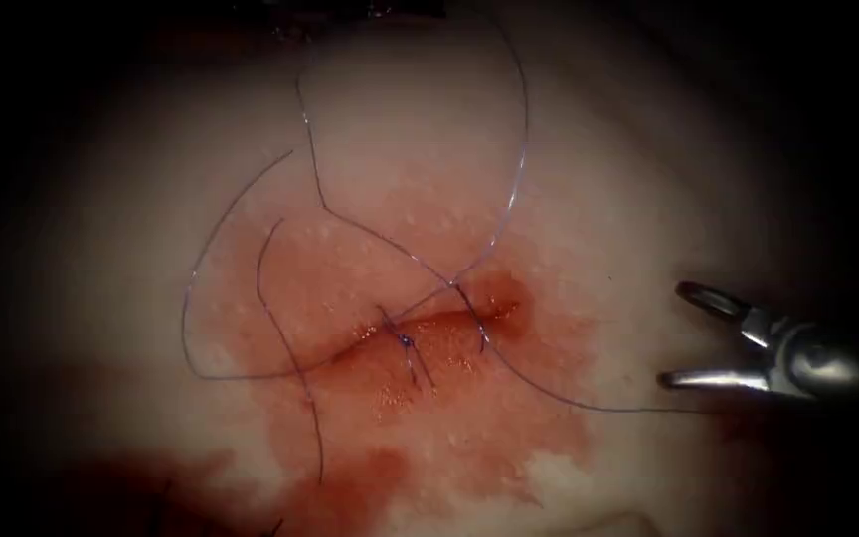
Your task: Wound Closure
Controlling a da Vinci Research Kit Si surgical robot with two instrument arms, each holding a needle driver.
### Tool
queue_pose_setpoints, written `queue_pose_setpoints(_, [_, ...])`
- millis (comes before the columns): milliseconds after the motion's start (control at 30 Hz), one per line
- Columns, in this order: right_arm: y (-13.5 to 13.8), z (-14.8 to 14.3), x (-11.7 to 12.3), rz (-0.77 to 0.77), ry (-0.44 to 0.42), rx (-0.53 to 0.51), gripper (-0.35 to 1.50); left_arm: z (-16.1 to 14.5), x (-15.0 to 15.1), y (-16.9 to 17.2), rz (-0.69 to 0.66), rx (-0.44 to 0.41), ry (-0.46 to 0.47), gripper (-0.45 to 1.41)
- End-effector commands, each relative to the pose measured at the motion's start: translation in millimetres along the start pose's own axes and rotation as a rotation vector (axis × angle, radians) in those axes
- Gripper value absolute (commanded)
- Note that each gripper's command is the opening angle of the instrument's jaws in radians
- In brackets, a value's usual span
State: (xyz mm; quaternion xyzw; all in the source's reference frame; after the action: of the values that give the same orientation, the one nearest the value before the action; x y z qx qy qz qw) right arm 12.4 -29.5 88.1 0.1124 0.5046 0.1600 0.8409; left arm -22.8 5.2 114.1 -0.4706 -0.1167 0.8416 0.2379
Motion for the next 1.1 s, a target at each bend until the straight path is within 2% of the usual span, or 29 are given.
queue_pose_setpoints(33, [0.2, 0.8, 0.4, 0.001, 0.002, 0.001, 1.25, 0.7, 0.2, -0.4, 0.007, 0.003, 0.009, -0.45])
queue_pose_setpoints(133, [0.2, 0.9, 1.0, 0.012, 0.003, 0.003, 1.2, 0.9, 0.3, -0.3, 0.011, 0.009, 0.02, -0.45])
queue_pose_setpoints(267, [0.1, 1.8, 3.3, 0.039, 0.007, 0.038, 0.99, 1.1, 0.4, 0.1, 0.015, 0.013, 0.019, -0.45])
queue_pose_setpoints(467, [0.7, 4.4, 8.3, 0.055, 0.076, 0.052, 0.96, 0.9, 0.7, 1.5, 0.028, 0.02, 0.016, -0.45])
queue_pose_setpoints(600, [1.4, 5.5, 10.5, 0.064, 0.098, 0.047, 0.94, 0.1, 1.4, 2.3, 0.031, 0.021, 0.026, -0.45])
queue_pose_setpoints(800, [1.9, 5.6, 9.7, 0.06, 0.099, 0.04, 0.91, -1.3, 2.5, 2.4, 0.036, 0.015, 0.044, -0.45])
queue_pose_setpoints(1100, [1.7, 5.3, 8.6, 0.051, 0.101, 0.037, 0.84, -1.4, 2.6, 2.4, 0.041, 0.016, 0.05, -0.45])
